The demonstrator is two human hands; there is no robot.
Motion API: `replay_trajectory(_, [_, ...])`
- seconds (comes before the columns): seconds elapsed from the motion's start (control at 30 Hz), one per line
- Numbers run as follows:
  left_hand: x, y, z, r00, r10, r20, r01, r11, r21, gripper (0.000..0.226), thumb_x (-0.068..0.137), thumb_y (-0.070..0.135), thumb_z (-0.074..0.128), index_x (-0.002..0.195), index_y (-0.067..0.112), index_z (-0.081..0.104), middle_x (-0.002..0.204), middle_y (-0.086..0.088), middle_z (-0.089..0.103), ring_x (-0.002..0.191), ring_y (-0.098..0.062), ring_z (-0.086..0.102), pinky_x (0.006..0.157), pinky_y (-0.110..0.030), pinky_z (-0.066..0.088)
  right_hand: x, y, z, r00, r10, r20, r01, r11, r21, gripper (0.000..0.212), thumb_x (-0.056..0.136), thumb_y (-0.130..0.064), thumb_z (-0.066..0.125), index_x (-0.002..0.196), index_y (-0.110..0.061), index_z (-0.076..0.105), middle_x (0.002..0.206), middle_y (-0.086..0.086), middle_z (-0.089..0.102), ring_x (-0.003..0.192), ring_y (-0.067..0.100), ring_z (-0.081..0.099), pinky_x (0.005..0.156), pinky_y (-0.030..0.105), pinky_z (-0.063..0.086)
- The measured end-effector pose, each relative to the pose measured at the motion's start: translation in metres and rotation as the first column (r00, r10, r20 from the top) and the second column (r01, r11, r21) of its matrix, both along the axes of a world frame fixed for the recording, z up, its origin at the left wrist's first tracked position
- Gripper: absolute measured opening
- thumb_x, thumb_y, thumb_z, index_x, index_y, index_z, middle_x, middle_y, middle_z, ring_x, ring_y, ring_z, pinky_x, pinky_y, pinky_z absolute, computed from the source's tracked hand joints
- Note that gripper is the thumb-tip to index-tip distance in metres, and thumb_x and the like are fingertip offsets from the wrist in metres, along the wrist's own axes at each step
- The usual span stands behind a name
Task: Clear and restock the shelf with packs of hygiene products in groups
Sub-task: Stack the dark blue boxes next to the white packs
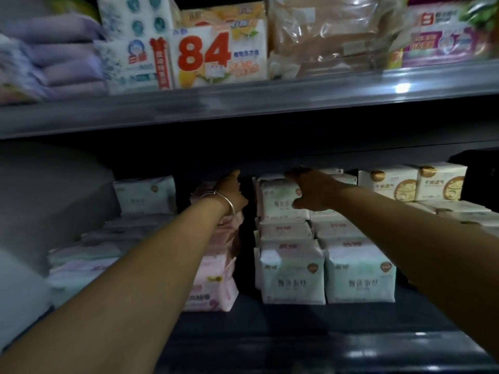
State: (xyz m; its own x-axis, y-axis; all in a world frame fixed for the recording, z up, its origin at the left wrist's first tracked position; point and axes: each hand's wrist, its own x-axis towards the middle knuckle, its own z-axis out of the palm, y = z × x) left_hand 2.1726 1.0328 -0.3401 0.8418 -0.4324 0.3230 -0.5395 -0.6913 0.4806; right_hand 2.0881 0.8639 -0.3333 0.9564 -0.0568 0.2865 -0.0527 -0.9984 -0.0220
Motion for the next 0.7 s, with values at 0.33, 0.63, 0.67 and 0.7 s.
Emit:
replay_trajectory(0.33, [-0.025, 0.097, -0.029, 0.977, 0.209, -0.051, -0.187, 0.941, 0.283, 0.042, 0.096, 0.009, 0.044, 0.138, 0.0, 0.041, 0.14, -0.019, 0.044, 0.126, -0.031, 0.046, 0.101, -0.031, 0.037, -0.017, 0.127, -0.04, 0.962, 0.133, -0.237, -0.088, 0.977, 0.192, 0.078, 0.083, -0.049, 0.064, 0.146, -0.016, 0.032, 0.148, 0.007, 0.038, 0.132, 0.026, 0.04, 0.108, 0.034, 0.035])
replay_trajectory(0.63, [-0.021, 0.111, -0.045, 0.968, 0.217, -0.128, -0.169, 0.936, 0.308, 0.032, 0.097, 0.007, 0.039, 0.126, -0.002, 0.05, 0.118, -0.021, 0.055, 0.1, -0.027, 0.053, 0.087, -0.033, 0.043, 0.002, 0.162, -0.077, 0.929, 0.144, -0.34, -0.07, 0.973, 0.222, 0.087, 0.073, -0.046, 0.076, 0.143, -0.015, 0.034, 0.144, 0.007, 0.04, 0.128, 0.024, 0.043, 0.107, 0.034, 0.038])
replay_trajectory(0.67, [-0.021, 0.108, -0.043, 0.971, 0.203, -0.124, -0.154, 0.933, 0.325, 0.033, 0.097, 0.007, 0.039, 0.127, -0.001, 0.05, 0.112, -0.019, 0.054, 0.098, -0.025, 0.051, 0.087, -0.033, 0.043, 0.005, 0.162, -0.078, 0.929, 0.14, -0.341, -0.064, 0.972, 0.226, 0.083, 0.074, -0.043, 0.076, 0.141, -0.015, 0.037, 0.142, 0.007, 0.042, 0.126, 0.024, 0.044, 0.105, 0.033, 0.039])
replay_trajectory(0.7, [-0.017, 0.105, -0.044, 0.971, 0.202, -0.125, -0.148, 0.925, 0.351, 0.033, 0.097, 0.007, 0.04, 0.128, 0.0, 0.049, 0.102, -0.015, 0.052, 0.094, -0.023, 0.048, 0.085, -0.033, 0.042, 0.007, 0.161, -0.078, 0.928, 0.138, -0.347, -0.058, 0.971, 0.231, 0.081, 0.075, -0.042, 0.076, 0.14, -0.015, 0.038, 0.141, 0.006, 0.043, 0.125, 0.024, 0.045, 0.104, 0.032, 0.04])
